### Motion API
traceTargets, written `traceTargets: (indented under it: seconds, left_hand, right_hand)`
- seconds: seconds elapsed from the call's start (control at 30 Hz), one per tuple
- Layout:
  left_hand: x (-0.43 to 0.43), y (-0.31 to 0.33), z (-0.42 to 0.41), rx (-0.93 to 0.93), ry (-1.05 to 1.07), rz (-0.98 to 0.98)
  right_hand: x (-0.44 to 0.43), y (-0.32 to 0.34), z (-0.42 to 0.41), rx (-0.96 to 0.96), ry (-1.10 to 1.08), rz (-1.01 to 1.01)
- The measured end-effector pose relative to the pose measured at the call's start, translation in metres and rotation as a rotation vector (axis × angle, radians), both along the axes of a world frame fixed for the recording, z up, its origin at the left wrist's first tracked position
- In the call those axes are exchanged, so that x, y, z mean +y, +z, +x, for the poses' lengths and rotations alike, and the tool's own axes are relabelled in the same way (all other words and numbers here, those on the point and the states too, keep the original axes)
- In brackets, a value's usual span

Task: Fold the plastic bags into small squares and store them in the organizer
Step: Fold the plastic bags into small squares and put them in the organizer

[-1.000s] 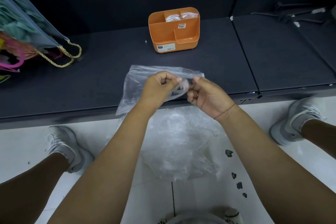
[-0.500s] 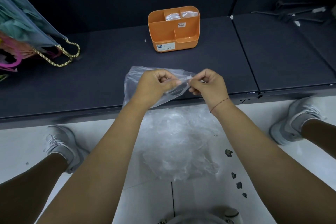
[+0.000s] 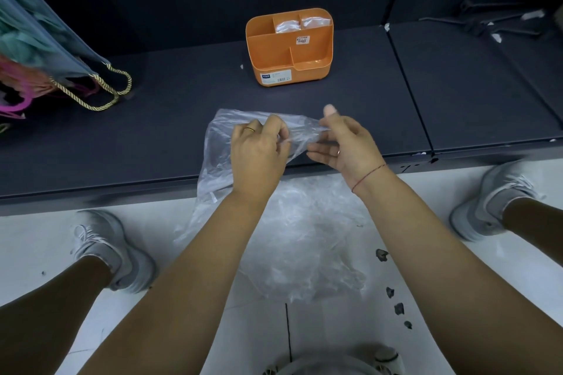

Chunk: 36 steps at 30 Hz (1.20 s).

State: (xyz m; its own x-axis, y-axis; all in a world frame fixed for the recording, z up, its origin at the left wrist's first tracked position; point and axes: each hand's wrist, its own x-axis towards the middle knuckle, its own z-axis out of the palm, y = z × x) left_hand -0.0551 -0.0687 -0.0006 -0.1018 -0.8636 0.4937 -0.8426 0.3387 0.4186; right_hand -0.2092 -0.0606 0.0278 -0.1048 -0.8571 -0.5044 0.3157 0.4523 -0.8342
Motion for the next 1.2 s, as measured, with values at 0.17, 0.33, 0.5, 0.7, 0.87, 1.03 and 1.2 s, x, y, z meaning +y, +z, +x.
traceTargets:
  seconds: [0.17,0.33,0.5,0.7,0.87,1.03,1.2]
  left_hand:
    - [0.003,-0.008,-0.003,0.042,-0.049,0.037]
    - [0.006,-0.010,0.007,0.316,-0.051,0.412]
    - [0.006,-0.040,0.033,0.306,0.186,0.661]
    - [0.018,-0.090,0.059,-0.105,0.223,0.772]
    - [0.014,-0.097,0.048,-0.290,0.193,0.769]
    - [0.004,-0.099,0.044,-0.372,0.188,0.784]
    - [-0.008,-0.099,0.049,-0.462,0.201,0.782]
  right_hand:
    - [0.003,-0.004,0.005,-0.050,-0.032,-0.055]
    - [0.000,-0.008,0.000,-0.135,-0.059,-0.090]
    - [0.000,-0.018,-0.010,-0.290,-0.140,-0.017]
    - [0.002,-0.048,-0.043,-0.252,-0.275,0.168]
    - [-0.007,-0.065,-0.061,-0.146,-0.296,0.182]
    - [-0.019,-0.078,-0.068,0.201,-0.325,0.152]
    - [-0.025,-0.083,-0.086,0.277,-0.388,0.216]
